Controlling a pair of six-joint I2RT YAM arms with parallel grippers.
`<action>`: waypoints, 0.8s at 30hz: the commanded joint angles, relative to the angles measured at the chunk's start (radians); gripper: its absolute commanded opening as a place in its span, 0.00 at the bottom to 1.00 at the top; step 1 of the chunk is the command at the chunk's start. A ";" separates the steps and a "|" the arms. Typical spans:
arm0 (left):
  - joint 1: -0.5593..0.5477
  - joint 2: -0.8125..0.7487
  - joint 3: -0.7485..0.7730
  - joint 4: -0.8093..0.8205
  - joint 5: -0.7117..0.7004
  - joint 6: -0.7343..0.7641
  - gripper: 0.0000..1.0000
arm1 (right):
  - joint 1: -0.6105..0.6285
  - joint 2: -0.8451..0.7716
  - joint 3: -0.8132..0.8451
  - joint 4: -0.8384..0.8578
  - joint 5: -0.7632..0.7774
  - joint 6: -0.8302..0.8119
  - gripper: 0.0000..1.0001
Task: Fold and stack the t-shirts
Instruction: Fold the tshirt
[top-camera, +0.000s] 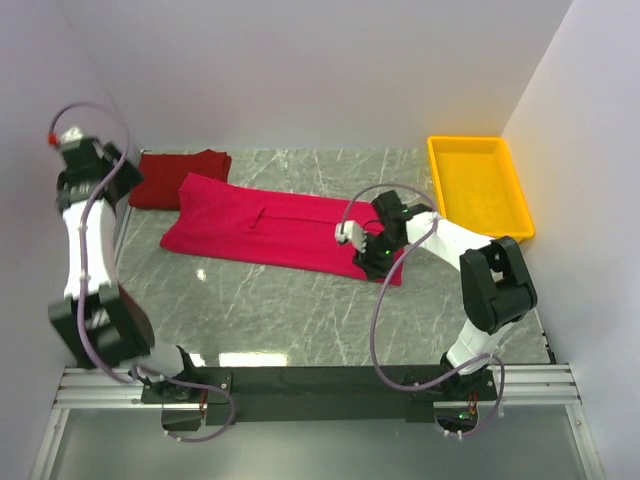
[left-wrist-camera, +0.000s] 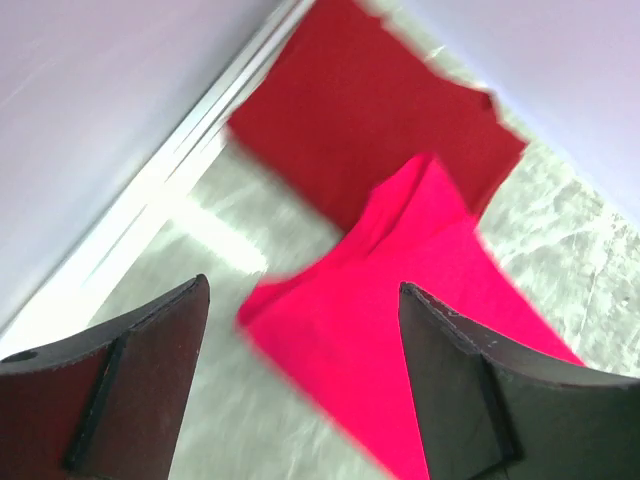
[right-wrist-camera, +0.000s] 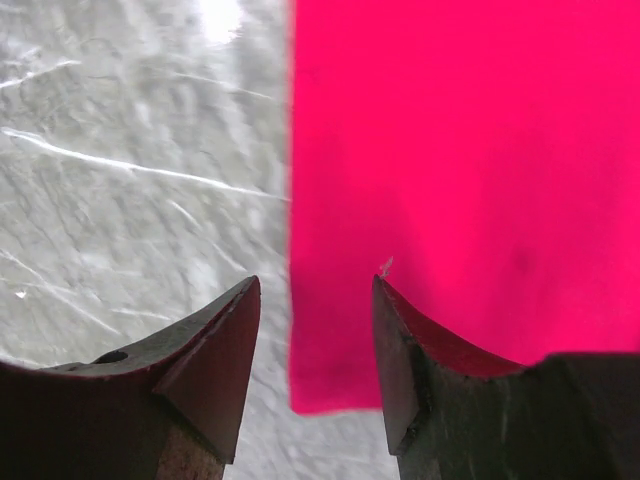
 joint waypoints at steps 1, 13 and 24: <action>0.028 -0.142 -0.187 -0.003 0.122 -0.060 0.81 | 0.052 -0.013 -0.013 0.090 0.116 0.010 0.56; 0.046 -0.425 -0.494 -0.051 0.162 -0.093 0.81 | 0.160 0.044 -0.083 0.199 0.265 0.127 0.54; 0.056 -0.445 -0.542 -0.046 0.210 -0.136 0.81 | 0.201 0.039 -0.137 0.215 0.290 0.205 0.40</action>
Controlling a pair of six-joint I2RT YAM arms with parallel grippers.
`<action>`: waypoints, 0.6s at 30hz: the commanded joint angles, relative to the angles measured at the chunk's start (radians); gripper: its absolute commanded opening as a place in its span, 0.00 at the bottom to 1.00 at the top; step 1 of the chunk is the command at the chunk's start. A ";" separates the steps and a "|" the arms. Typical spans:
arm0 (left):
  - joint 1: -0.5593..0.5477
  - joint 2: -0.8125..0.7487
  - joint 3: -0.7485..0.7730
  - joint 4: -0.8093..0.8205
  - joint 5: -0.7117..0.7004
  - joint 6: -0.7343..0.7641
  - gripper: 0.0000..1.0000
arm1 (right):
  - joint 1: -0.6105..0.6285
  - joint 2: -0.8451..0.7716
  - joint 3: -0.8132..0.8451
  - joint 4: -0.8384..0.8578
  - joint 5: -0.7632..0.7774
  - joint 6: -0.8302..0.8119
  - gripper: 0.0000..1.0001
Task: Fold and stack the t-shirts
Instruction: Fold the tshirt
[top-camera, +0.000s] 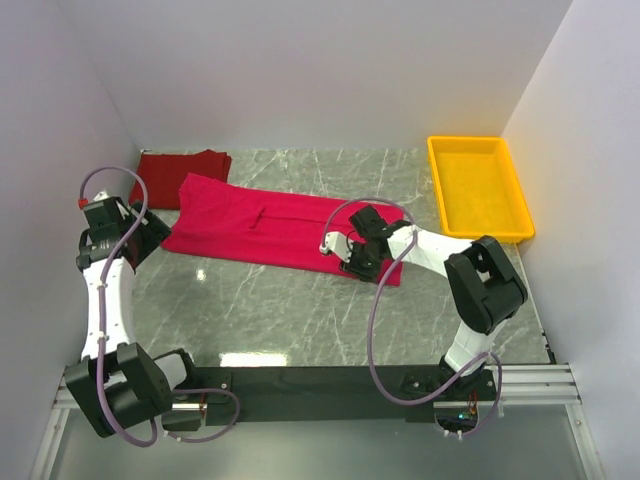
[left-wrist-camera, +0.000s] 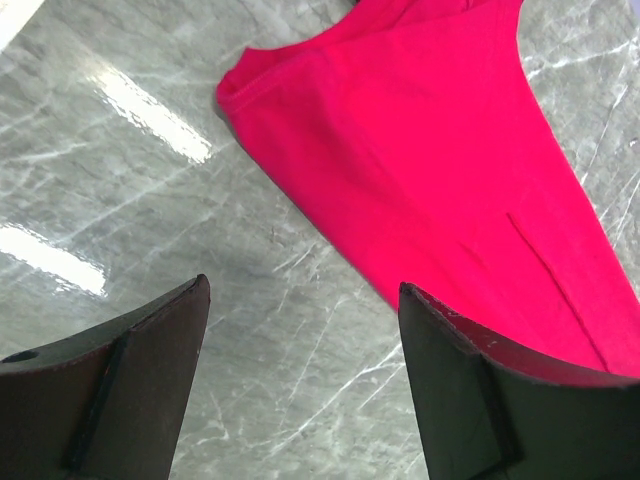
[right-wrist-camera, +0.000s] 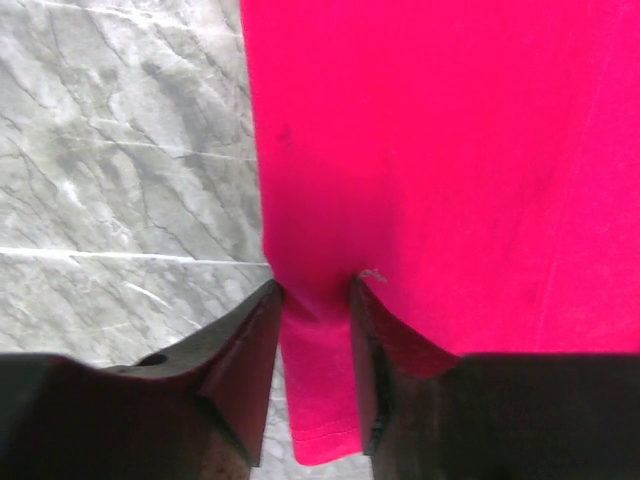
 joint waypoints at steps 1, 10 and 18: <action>0.008 -0.020 -0.012 0.022 0.035 -0.021 0.81 | 0.011 0.000 -0.049 0.002 0.011 0.032 0.38; 0.008 -0.029 -0.068 0.047 0.067 -0.031 0.80 | 0.012 -0.069 -0.104 -0.058 -0.011 0.044 0.06; 0.008 -0.024 -0.124 0.076 0.099 -0.051 0.80 | 0.052 -0.159 -0.158 -0.292 -0.133 -0.095 0.00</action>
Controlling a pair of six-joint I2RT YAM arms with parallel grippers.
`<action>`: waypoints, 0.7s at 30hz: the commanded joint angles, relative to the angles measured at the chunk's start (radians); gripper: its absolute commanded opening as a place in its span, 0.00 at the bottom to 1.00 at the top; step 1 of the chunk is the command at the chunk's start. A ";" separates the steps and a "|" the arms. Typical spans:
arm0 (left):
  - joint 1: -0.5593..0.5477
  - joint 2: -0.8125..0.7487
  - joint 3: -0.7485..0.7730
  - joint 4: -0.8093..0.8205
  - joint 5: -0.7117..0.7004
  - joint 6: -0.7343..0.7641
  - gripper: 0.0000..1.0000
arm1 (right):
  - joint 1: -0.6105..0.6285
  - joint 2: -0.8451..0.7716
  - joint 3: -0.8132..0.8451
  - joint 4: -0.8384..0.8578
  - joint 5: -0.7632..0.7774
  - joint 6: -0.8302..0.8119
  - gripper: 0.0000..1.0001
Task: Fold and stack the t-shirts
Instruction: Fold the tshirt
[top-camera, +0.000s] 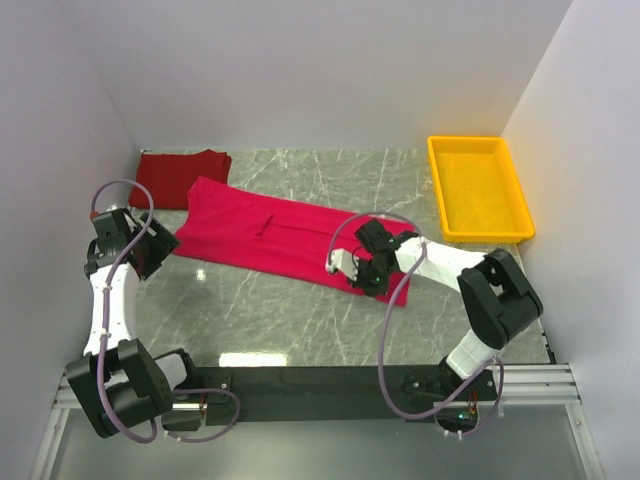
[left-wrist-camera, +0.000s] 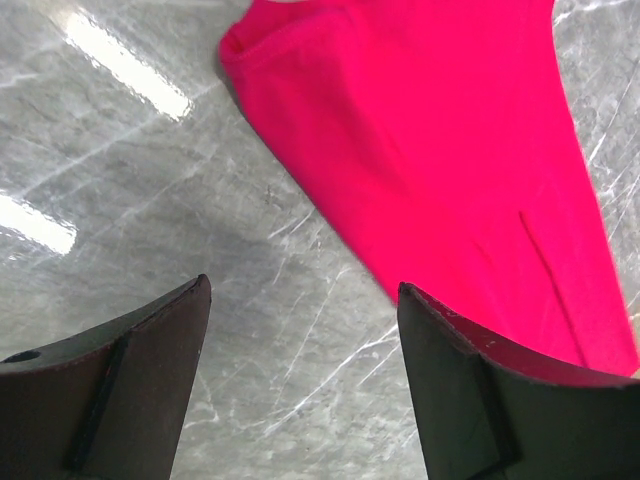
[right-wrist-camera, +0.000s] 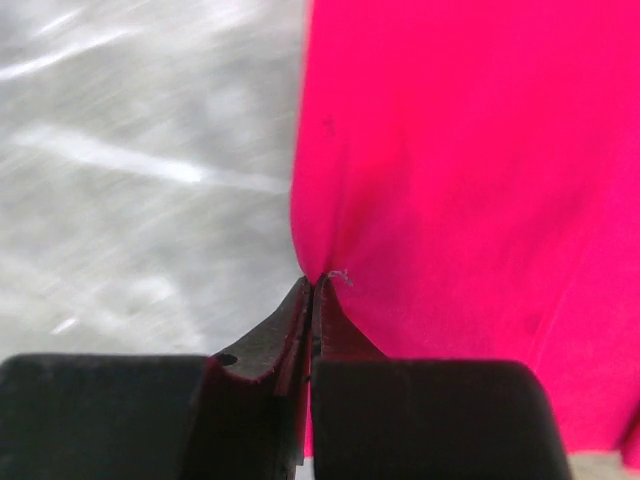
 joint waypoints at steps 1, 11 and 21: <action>0.004 -0.020 -0.023 0.049 0.041 -0.024 0.80 | 0.051 -0.065 -0.070 -0.237 -0.079 -0.089 0.00; 0.004 -0.001 -0.041 0.066 0.073 -0.044 0.80 | 0.213 -0.127 -0.127 -0.371 -0.157 -0.165 0.01; 0.004 -0.024 -0.047 0.027 0.070 -0.041 0.79 | 0.071 -0.031 0.343 -0.368 -0.269 0.014 0.51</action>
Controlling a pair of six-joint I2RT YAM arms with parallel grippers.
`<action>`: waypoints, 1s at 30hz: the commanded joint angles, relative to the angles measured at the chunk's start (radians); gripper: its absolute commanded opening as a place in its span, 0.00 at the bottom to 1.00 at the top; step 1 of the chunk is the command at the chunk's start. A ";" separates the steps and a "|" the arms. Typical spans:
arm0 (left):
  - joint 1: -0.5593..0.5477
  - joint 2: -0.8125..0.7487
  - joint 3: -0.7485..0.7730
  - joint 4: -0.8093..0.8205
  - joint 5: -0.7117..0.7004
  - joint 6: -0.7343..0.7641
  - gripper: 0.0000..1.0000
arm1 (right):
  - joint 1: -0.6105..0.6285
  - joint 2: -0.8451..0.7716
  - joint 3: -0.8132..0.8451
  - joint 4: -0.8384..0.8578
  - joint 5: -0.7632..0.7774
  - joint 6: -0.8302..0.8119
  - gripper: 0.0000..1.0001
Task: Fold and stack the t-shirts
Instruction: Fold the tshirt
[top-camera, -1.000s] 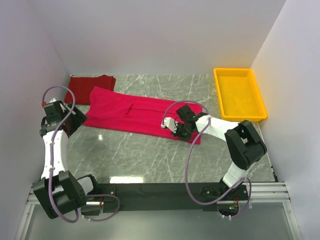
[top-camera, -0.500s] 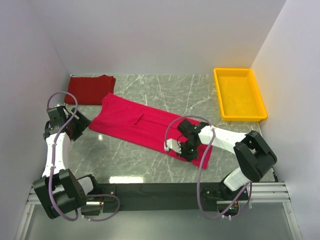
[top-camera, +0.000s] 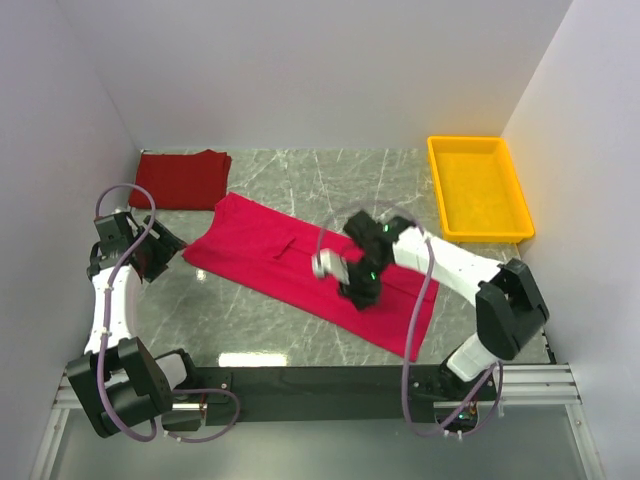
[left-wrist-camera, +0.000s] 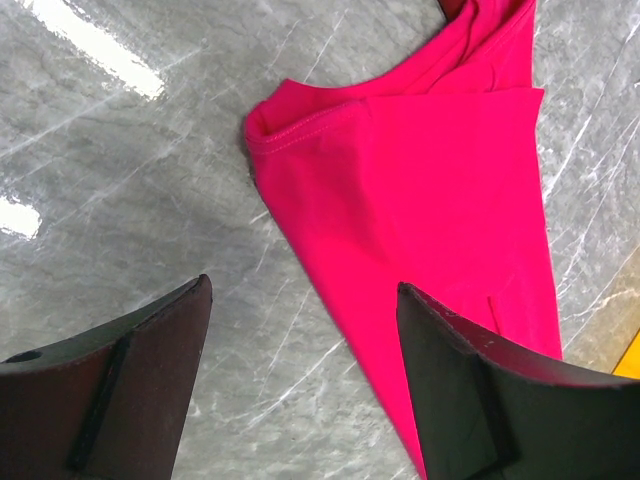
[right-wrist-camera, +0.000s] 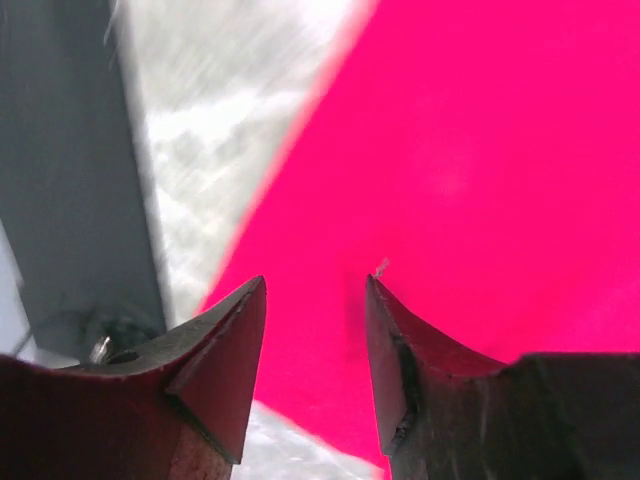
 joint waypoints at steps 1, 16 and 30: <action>0.002 -0.030 -0.007 -0.001 0.013 -0.008 0.79 | -0.073 0.094 0.237 0.078 -0.082 0.139 0.52; 0.004 -0.101 -0.054 0.012 0.049 -0.114 0.78 | -0.139 0.837 1.129 0.322 0.137 1.087 0.63; 0.004 -0.101 -0.085 0.010 0.060 -0.113 0.79 | -0.158 1.009 1.196 0.270 0.094 1.065 0.55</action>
